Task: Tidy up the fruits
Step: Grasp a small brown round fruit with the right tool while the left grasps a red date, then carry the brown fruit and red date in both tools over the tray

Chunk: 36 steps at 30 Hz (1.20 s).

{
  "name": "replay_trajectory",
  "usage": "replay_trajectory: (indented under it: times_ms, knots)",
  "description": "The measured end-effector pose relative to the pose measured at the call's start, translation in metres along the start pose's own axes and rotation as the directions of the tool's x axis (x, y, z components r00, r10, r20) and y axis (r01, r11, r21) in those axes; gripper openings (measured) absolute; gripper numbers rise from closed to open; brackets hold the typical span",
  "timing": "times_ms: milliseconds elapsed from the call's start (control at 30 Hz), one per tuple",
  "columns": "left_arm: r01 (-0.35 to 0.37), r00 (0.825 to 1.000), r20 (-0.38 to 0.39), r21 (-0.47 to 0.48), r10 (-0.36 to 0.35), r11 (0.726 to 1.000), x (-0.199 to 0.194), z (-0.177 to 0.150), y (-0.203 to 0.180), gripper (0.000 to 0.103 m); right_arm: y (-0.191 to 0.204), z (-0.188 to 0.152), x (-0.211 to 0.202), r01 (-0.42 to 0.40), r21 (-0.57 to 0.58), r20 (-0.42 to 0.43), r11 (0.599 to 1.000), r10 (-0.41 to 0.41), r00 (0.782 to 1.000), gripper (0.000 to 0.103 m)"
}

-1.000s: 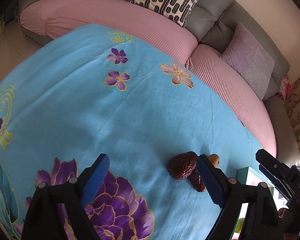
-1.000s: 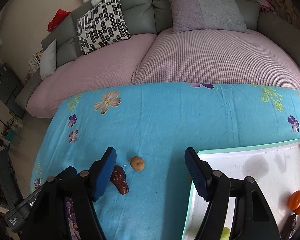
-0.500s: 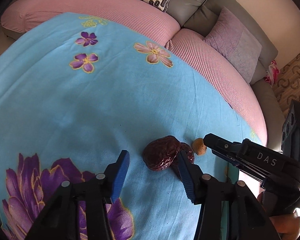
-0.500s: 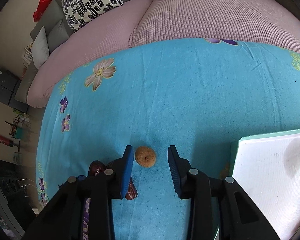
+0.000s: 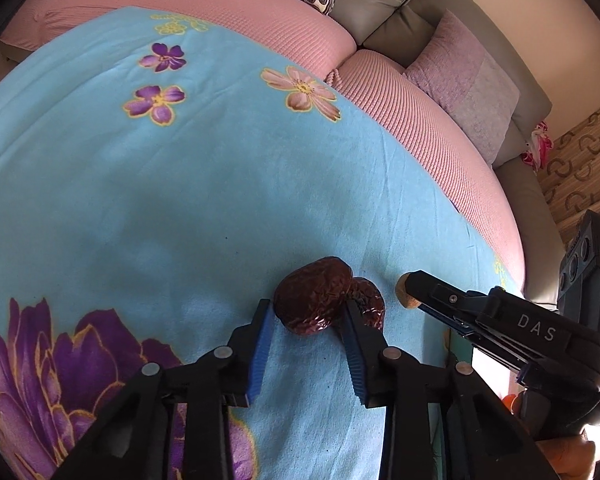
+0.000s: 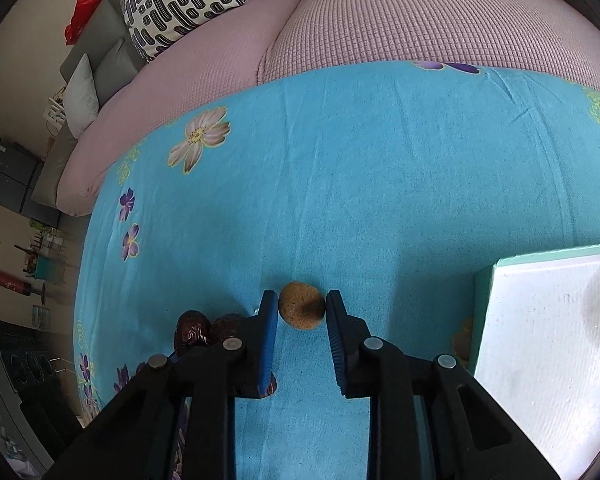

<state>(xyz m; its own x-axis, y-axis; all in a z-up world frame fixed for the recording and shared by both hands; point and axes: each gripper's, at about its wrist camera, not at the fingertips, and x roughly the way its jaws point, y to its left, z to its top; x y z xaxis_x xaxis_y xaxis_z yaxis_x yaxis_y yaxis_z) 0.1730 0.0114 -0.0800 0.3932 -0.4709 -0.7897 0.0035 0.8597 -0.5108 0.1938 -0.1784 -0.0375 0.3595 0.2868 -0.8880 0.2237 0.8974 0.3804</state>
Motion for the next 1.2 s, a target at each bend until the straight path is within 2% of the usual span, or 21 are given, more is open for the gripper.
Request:
replay_trajectory:
  times_ms: [200,433,567,667,800,900,1067,1200]
  knots:
    - [0.011,0.999,0.031,-0.002,-0.011,1.0,-0.01,0.004,-0.001,0.036,-0.005,-0.004,-0.022,0.013,0.009,0.057,1.0,-0.014,0.998,0.026]
    - [0.03,0.995,0.092,0.003,-0.03,1.0,-0.04,0.009,-0.009,0.036,-0.015,-0.026,-0.06,-0.001,0.04,0.179,0.999,-0.006,0.984,0.025]
    - [0.036,0.992,0.123,0.014,-0.037,0.999,-0.056,0.009,-0.015,0.036,-0.028,-0.052,-0.092,0.002,0.105,0.3,0.994,-0.033,0.953,0.025]
    - [0.036,0.99,0.133,0.032,-0.04,0.999,-0.062,0.008,-0.021,0.036,-0.039,-0.066,-0.112,-0.007,0.154,0.355,0.988,-0.049,0.934,0.025]
    - [0.037,0.99,0.131,0.063,-0.045,0.997,-0.064,0.004,-0.034,0.036,-0.052,-0.084,-0.146,0.054,0.192,0.417,0.98,-0.131,0.899,0.025]
    - [0.038,0.992,0.115,0.097,-0.049,0.995,-0.062,-0.003,-0.045,0.036,-0.066,-0.096,-0.162,0.103,0.231,0.434,0.968,-0.197,0.879,0.025]
    - [0.065,0.994,0.074,0.159,-0.078,0.985,-0.055,-0.016,-0.067,0.036,-0.095,-0.109,-0.184,0.119,0.3,0.456,0.947,-0.252,0.853,0.025]
    - [0.047,0.995,0.075,0.222,-0.065,0.974,-0.053,-0.025,-0.086,0.036,-0.113,-0.117,-0.198,0.126,0.337,0.47,0.933,-0.282,0.837,0.025]
